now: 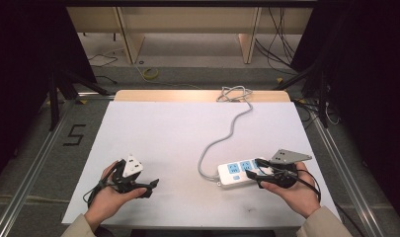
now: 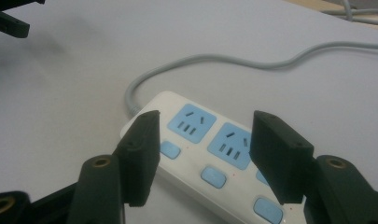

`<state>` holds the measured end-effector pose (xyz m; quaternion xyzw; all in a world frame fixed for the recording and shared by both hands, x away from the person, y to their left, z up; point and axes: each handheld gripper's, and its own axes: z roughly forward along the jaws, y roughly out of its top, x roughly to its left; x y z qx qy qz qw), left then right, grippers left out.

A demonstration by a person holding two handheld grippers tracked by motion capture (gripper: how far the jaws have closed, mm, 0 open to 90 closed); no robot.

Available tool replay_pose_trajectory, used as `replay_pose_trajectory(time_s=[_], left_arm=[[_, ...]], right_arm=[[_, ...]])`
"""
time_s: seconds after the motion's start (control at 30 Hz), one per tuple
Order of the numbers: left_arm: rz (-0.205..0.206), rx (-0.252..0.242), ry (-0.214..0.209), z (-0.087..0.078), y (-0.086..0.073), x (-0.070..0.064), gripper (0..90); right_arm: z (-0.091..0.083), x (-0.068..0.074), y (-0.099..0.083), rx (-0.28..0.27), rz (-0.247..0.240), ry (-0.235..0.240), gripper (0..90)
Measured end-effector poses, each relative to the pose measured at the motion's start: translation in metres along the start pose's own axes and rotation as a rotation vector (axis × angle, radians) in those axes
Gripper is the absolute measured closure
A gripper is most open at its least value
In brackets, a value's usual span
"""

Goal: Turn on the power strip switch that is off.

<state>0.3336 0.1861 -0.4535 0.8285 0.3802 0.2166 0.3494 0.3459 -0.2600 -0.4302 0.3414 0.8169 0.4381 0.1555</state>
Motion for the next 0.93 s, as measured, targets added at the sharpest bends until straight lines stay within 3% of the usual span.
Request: replay_pose_trajectory(time_s=[0.43, 0.93], left_arm=[[-0.002, -0.004, 0.002, 0.000, 0.000, 0.000, 16.1], [-0.001, 0.000, 0.004, 0.001, 0.000, 0.001, 16.1]], right_arm=[[-0.009, -0.001, -0.013, -0.029, 0.024, -0.016, 35.0], [-0.014, -0.002, -0.021, -0.042, 0.045, -0.029, 32.3]])
